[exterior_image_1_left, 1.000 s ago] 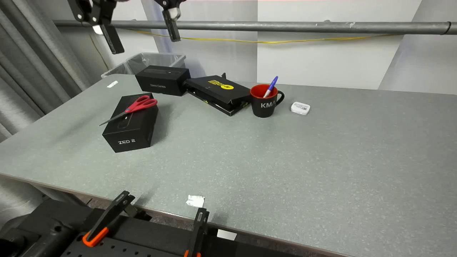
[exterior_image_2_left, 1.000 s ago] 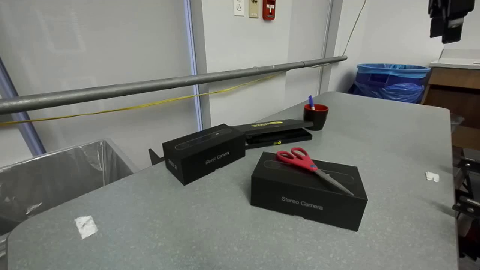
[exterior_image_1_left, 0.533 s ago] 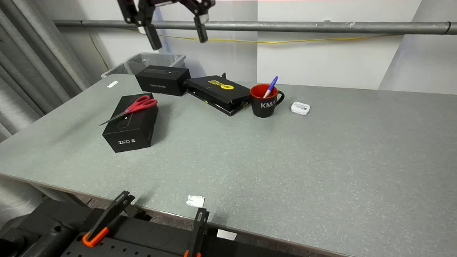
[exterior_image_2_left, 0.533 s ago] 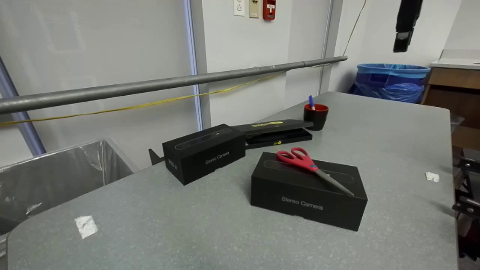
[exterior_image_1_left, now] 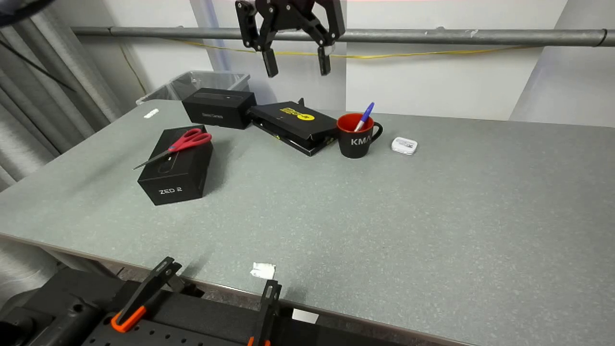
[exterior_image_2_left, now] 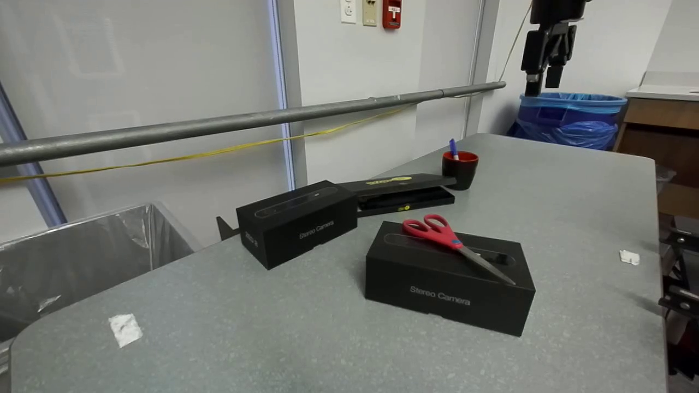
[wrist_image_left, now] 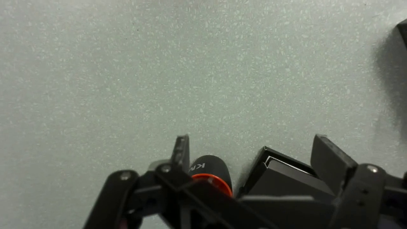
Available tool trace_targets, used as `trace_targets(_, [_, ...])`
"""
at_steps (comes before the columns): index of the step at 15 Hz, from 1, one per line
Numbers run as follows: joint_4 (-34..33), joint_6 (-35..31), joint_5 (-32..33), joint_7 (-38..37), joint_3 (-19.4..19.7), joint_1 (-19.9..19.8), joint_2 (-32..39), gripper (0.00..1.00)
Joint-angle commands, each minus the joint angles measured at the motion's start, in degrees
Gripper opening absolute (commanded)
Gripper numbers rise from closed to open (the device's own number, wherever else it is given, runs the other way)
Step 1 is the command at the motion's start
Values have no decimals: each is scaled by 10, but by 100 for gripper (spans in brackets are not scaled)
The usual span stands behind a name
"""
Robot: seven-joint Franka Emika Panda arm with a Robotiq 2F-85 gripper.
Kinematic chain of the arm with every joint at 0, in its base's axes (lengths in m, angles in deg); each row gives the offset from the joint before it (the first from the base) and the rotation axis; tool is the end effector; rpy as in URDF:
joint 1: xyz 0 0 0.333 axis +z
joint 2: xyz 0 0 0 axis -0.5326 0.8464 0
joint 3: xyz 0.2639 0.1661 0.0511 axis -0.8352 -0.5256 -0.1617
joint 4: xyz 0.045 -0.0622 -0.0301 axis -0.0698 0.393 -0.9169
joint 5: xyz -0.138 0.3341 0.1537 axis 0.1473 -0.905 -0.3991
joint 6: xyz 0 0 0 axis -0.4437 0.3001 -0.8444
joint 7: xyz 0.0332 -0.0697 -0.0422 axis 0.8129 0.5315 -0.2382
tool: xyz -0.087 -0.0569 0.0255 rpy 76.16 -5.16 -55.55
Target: Take the pen out of the mug and put it on the table
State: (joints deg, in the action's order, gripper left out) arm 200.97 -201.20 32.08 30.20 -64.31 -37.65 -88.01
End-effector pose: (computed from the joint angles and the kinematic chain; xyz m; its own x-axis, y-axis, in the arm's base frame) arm 0.4718 -0.0842 0.3742 0.9888 -0.1469 -0.0250 -0.1428 -0.9821 0.1228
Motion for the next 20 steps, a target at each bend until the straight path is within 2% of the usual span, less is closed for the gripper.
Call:
trace_targets(1, [-1, 1, 0, 0, -1, 1, -2, 100])
trace_targets(4, [0, 1, 0, 0, -1, 1, -4, 100])
trace_targets(5, [-6, -17, 3, -10, -3, 1, 10, 100])
trace_targets(7, [-30, -29, -5, -17, -2, 1, 48, 100])
trace_targets(10, [-68, -86, 5, -70, 2, -2, 109, 100])
trace_targets(15, [-149, -164, 4, -142, 30, 0, 217, 100])
trace_targets(19, [-208, -162, -14, -159, 54, 2, 275, 100])
trace_targets(20, [-165, -163, -6, -140, 53, 7, 240, 100])
